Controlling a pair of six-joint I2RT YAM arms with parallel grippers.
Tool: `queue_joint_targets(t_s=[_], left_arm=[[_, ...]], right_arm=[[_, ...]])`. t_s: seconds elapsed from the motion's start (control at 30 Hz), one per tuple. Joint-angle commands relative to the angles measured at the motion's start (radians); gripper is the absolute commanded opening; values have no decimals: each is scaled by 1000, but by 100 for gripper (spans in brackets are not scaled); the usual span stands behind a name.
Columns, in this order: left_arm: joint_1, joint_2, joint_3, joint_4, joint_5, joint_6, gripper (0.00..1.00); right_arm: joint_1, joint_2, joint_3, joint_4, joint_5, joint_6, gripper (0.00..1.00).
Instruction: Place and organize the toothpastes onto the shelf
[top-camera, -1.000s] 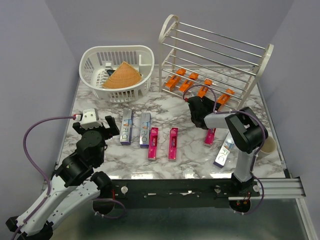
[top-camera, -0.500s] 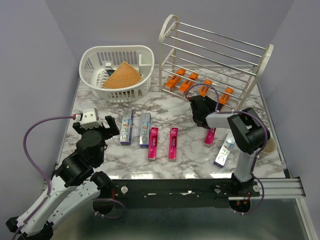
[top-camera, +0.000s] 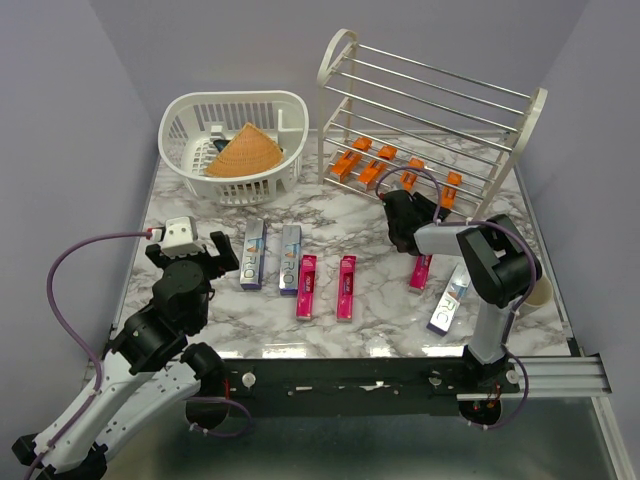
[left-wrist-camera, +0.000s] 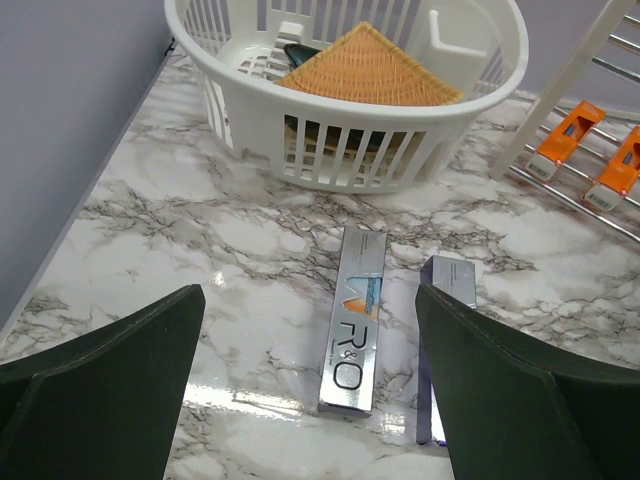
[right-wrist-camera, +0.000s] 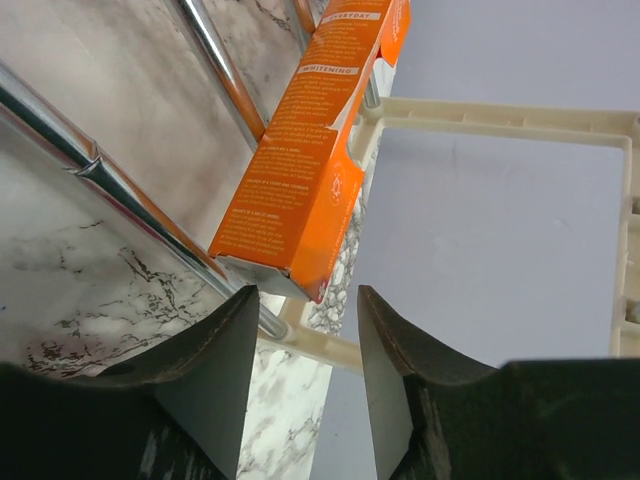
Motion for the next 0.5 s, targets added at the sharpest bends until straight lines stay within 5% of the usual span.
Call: queue_joint_targets(t_s=[0.0,0.23,0.47], left_arm=[[11,9,-15,21,16,11,99],[22,8,-13,24,27,11,99],[27,3,-15,29,41,12,99]], right_arm=[[2,-36,28,-95,6,96,51],[85,-177,31,-256,-81,236,53],[186,-343,62,-483,-284,558,61]])
